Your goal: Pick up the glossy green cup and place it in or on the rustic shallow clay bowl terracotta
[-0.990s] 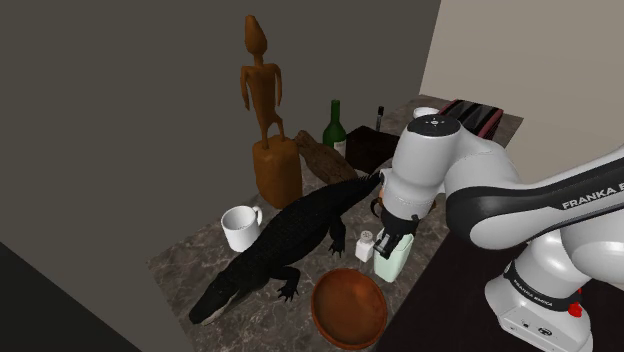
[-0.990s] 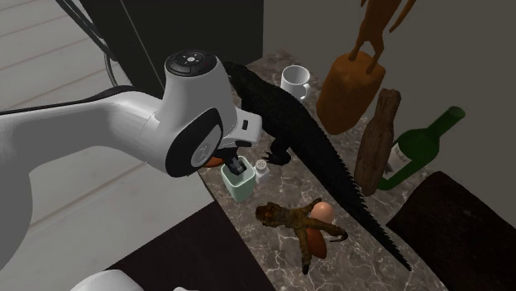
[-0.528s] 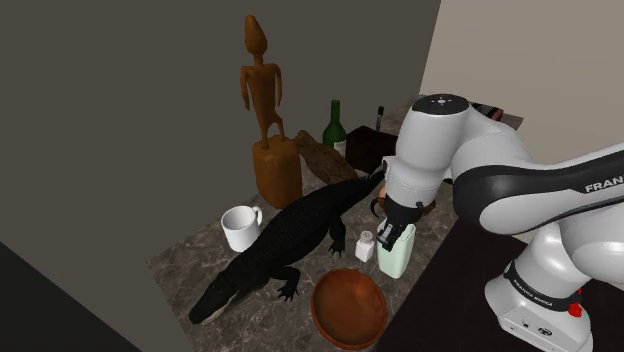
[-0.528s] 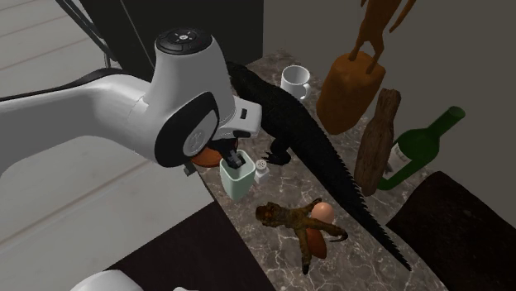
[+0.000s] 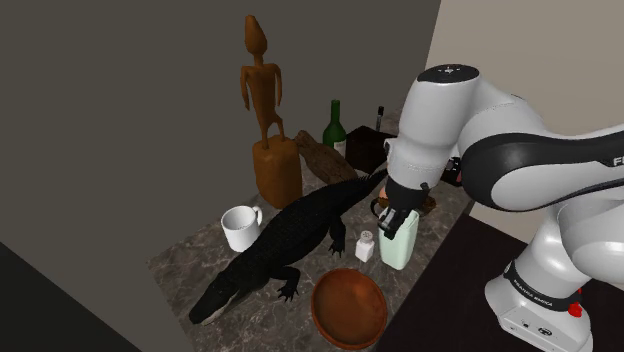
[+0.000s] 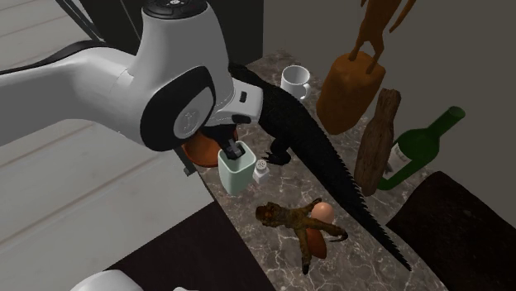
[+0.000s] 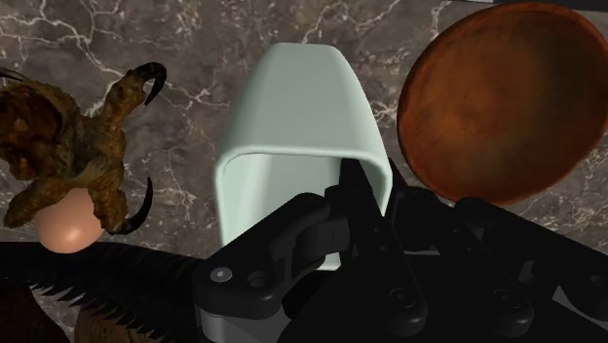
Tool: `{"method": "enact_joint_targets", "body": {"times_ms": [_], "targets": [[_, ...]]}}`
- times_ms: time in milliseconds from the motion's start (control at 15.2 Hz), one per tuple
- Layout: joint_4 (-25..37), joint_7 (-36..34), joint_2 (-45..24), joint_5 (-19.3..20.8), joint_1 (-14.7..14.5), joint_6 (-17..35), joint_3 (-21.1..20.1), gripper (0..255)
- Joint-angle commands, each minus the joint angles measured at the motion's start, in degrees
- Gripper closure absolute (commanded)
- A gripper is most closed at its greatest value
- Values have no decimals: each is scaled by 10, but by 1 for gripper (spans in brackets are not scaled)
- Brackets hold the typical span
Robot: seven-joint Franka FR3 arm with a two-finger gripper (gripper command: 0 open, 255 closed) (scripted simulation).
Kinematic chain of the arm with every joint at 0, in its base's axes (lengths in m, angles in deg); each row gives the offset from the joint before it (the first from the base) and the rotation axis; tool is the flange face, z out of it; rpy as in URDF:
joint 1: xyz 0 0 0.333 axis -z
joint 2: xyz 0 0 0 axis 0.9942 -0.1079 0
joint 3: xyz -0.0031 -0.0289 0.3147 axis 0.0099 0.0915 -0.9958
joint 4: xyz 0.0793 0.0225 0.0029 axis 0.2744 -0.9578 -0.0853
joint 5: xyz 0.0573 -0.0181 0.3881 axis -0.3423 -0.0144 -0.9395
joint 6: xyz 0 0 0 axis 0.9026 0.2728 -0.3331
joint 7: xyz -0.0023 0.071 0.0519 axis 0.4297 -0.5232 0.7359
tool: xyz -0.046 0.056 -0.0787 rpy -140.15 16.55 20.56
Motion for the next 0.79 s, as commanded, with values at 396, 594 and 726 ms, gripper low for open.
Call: {"method": "enact_joint_targets", "body": {"times_ms": [396, 594, 726], "targets": [[47, 2, 24, 10, 1, -71, 18, 255], [67, 2, 28, 14, 3, -95, 24, 255], [81, 2, 30, 17, 4, -111, 28, 255]]}}
